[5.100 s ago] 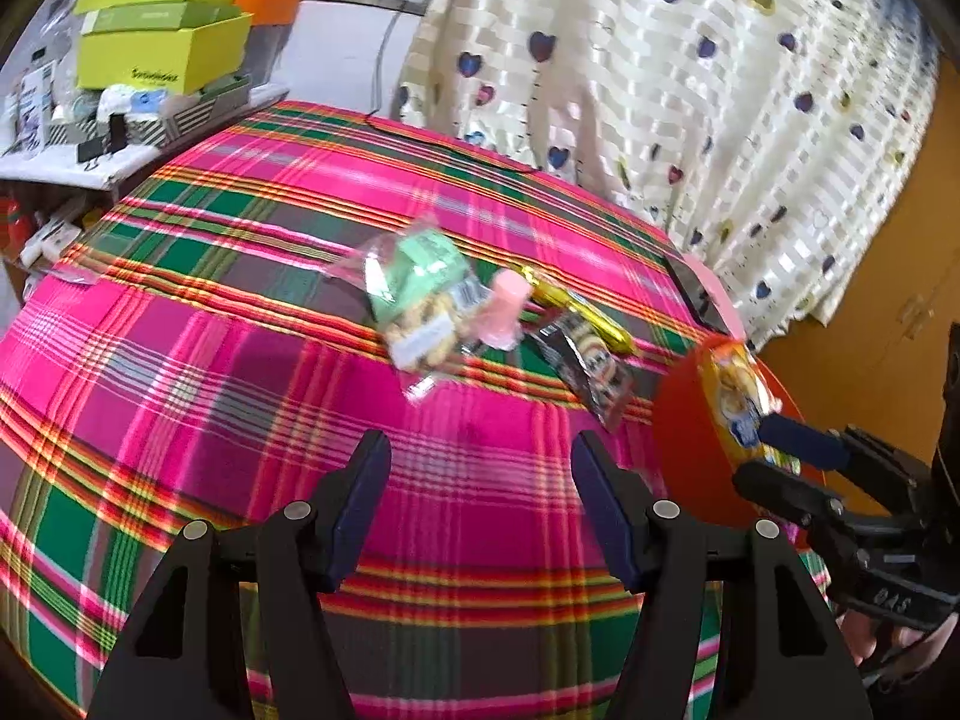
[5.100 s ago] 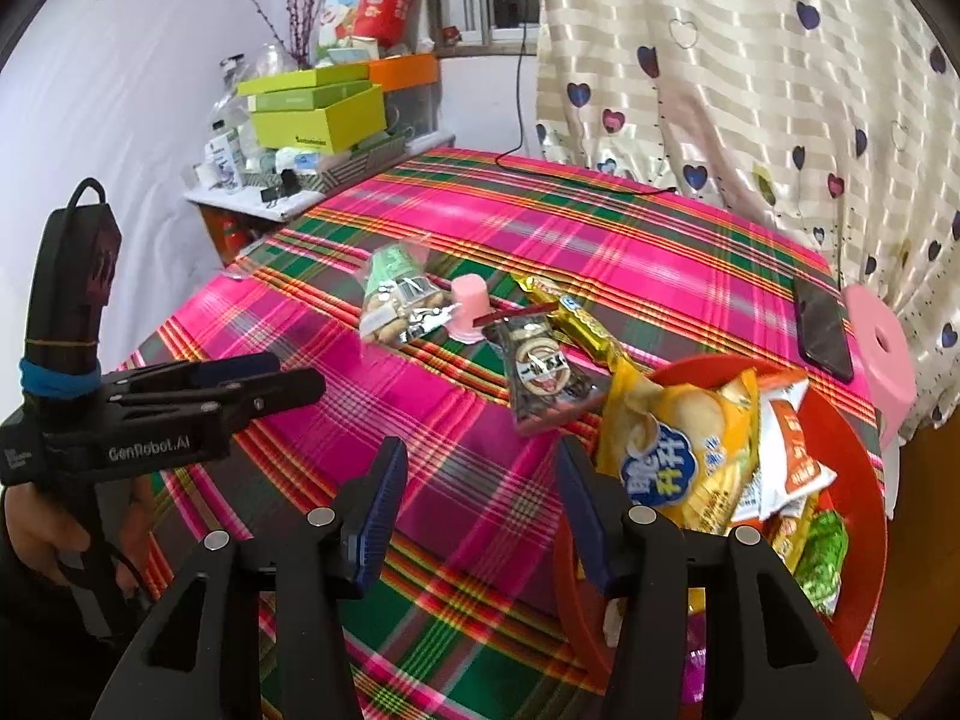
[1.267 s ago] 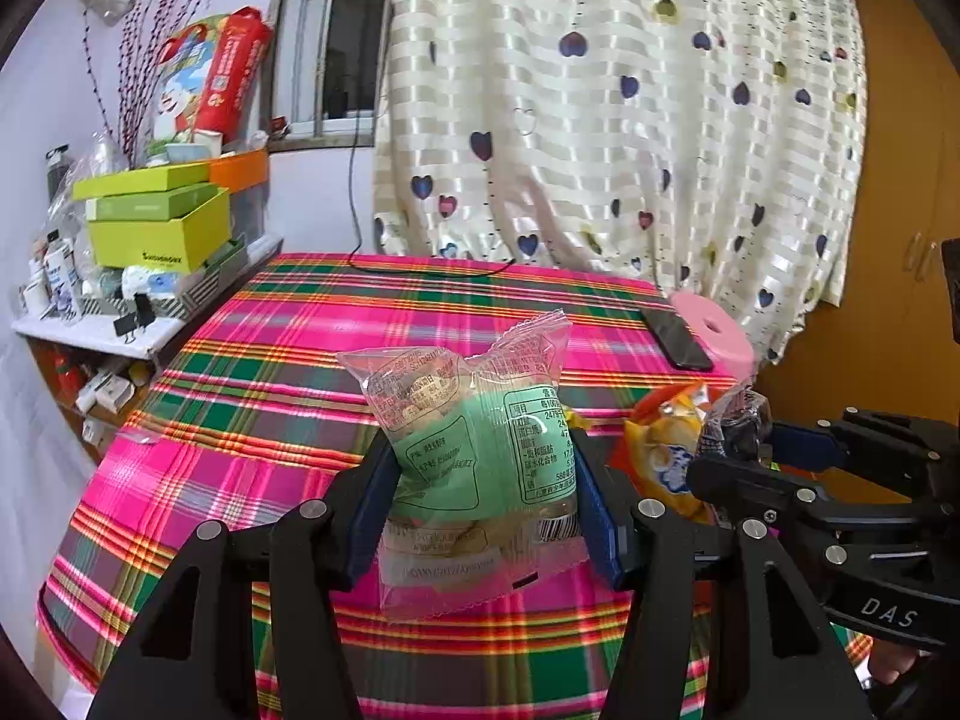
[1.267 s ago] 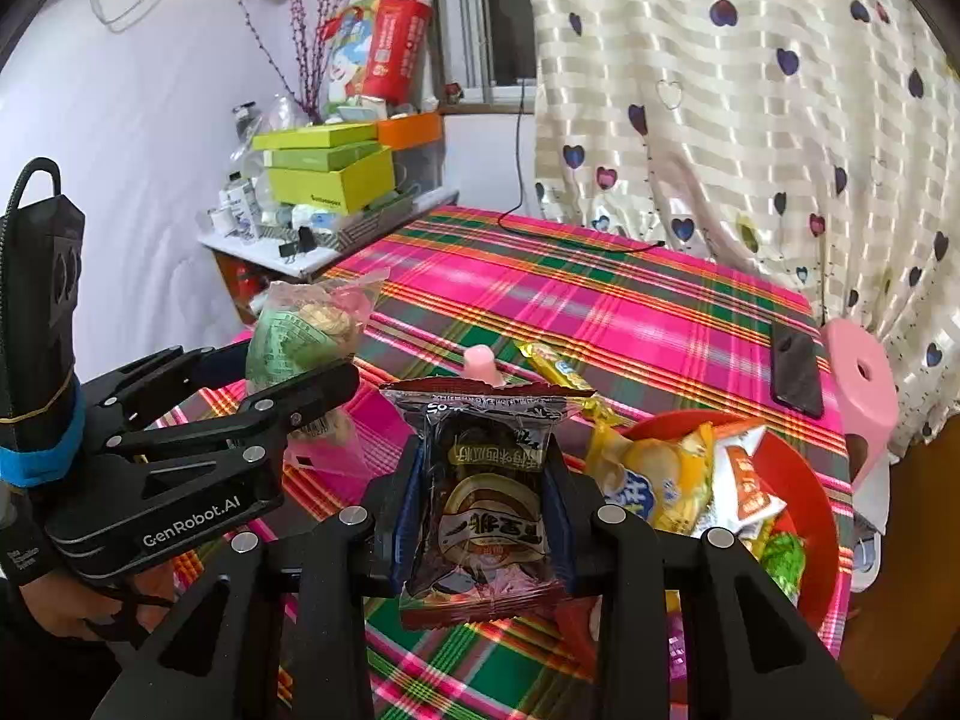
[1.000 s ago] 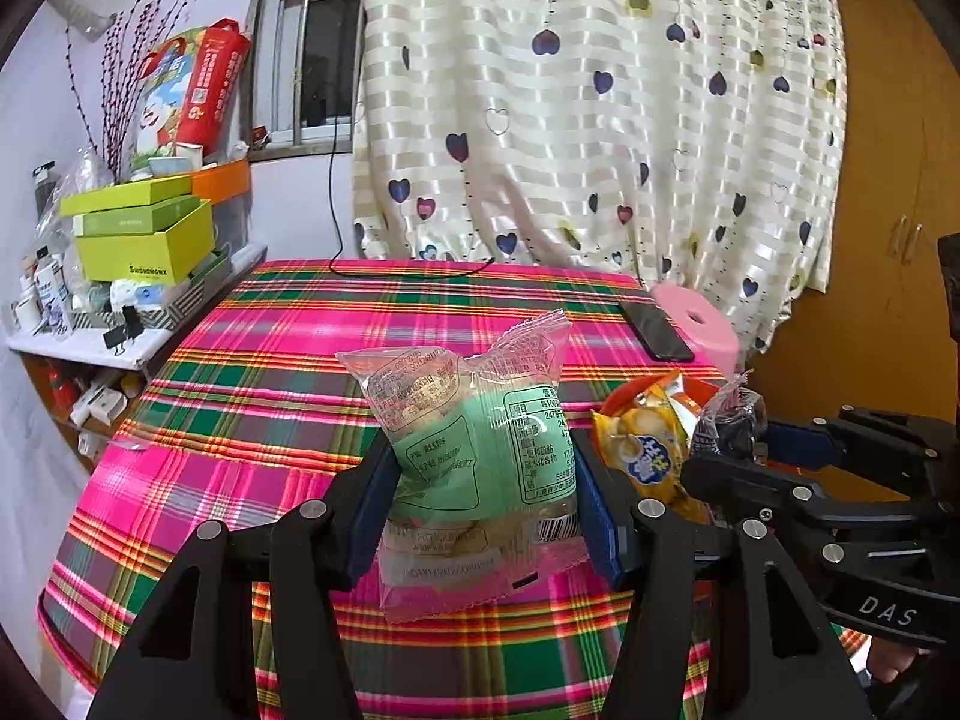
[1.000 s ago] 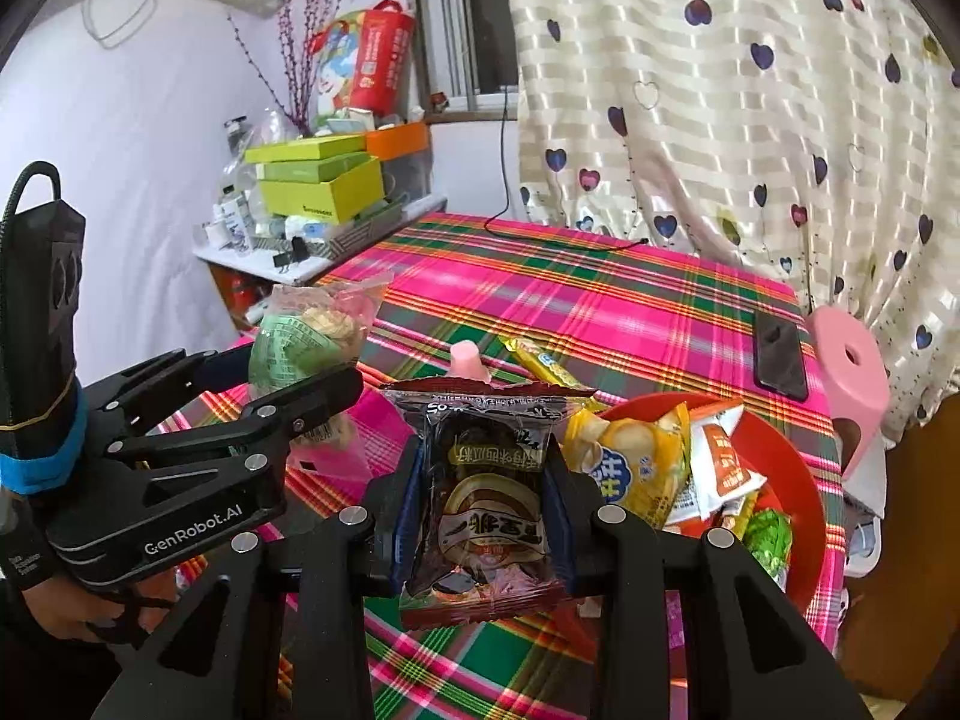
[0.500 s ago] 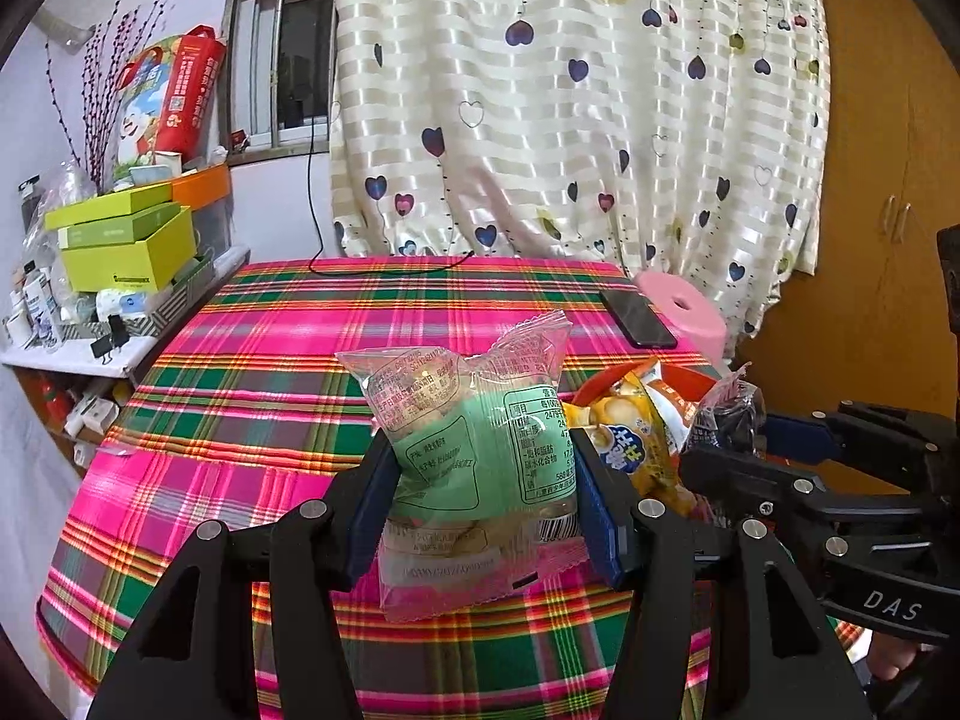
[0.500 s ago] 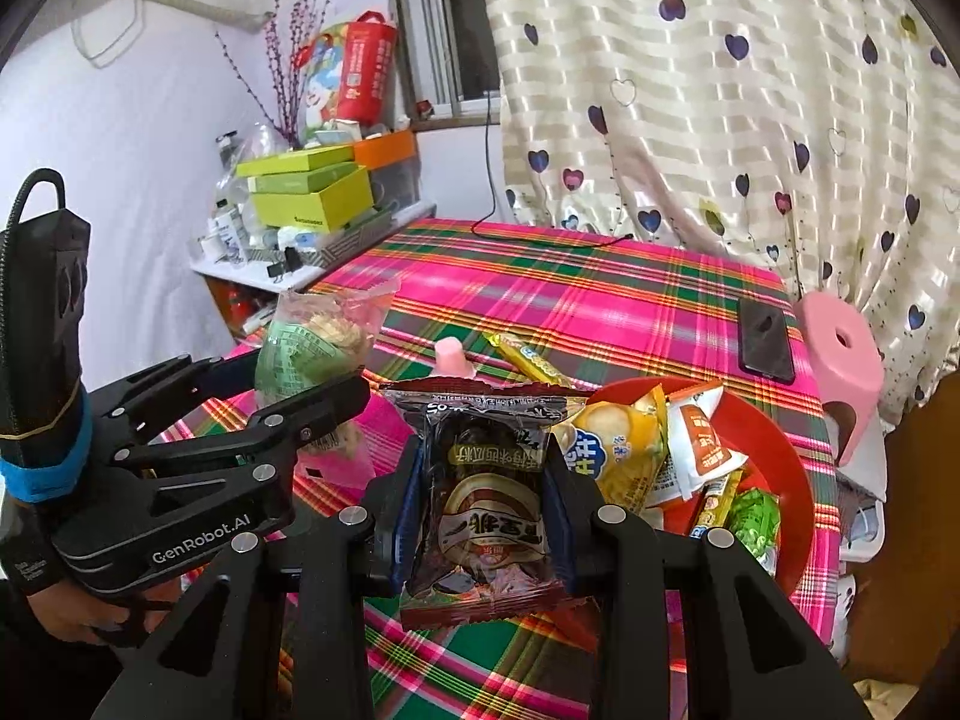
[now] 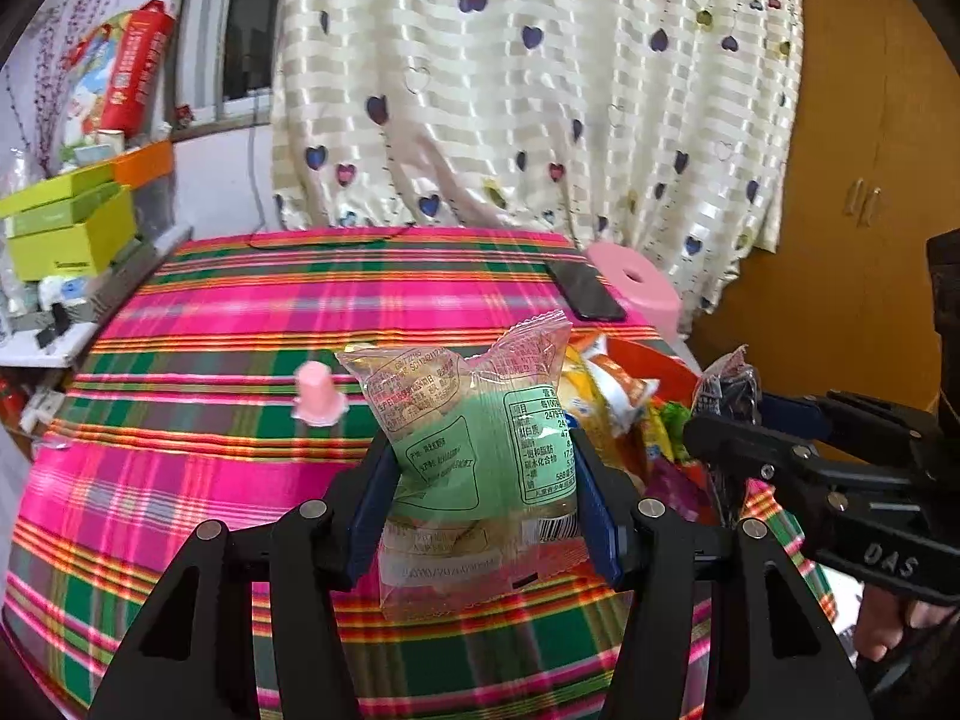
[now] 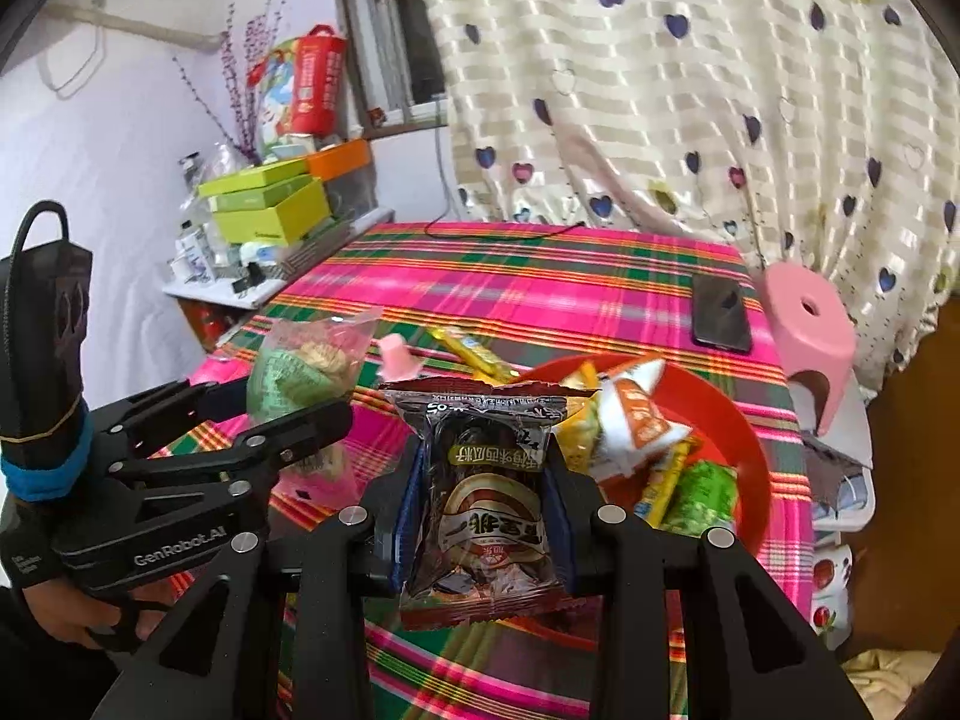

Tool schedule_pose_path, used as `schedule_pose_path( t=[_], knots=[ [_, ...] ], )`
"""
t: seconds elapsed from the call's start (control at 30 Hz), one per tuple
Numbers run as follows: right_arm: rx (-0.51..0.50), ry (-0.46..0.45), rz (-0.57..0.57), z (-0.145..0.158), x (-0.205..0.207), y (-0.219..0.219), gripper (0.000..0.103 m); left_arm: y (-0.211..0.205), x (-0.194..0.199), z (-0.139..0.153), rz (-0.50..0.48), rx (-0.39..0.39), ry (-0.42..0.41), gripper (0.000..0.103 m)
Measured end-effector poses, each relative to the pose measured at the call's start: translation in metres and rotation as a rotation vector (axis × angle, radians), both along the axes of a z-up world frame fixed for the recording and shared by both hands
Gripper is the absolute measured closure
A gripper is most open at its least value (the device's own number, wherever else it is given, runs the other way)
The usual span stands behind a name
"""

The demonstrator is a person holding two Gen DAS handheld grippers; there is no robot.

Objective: Organize snacks
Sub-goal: 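Lower both tools over the red bowl and open them to drop both snacks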

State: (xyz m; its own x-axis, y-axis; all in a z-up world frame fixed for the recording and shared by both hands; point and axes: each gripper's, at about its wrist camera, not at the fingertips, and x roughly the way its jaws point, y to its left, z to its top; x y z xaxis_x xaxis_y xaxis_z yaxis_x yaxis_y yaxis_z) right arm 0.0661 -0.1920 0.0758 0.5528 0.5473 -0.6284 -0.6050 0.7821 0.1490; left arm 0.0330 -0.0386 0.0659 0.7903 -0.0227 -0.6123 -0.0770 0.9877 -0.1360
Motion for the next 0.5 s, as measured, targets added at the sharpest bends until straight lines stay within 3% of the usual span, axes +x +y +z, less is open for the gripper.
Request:
schedule_pose_path(
  t=[0.2,0.5],
  knots=[
    [0.009,0.024,-0.079,-0.01,0.015,-0.03,0.07,-0.008,0.016,-0.005,-0.066,-0.055,0.029,0.047],
    [0.01,0.086,-0.175,-0.032,0.043,-0.062,0.07,-0.029,0.038,-0.015,-0.155,-0.073,0.065,0.047]
  ],
)
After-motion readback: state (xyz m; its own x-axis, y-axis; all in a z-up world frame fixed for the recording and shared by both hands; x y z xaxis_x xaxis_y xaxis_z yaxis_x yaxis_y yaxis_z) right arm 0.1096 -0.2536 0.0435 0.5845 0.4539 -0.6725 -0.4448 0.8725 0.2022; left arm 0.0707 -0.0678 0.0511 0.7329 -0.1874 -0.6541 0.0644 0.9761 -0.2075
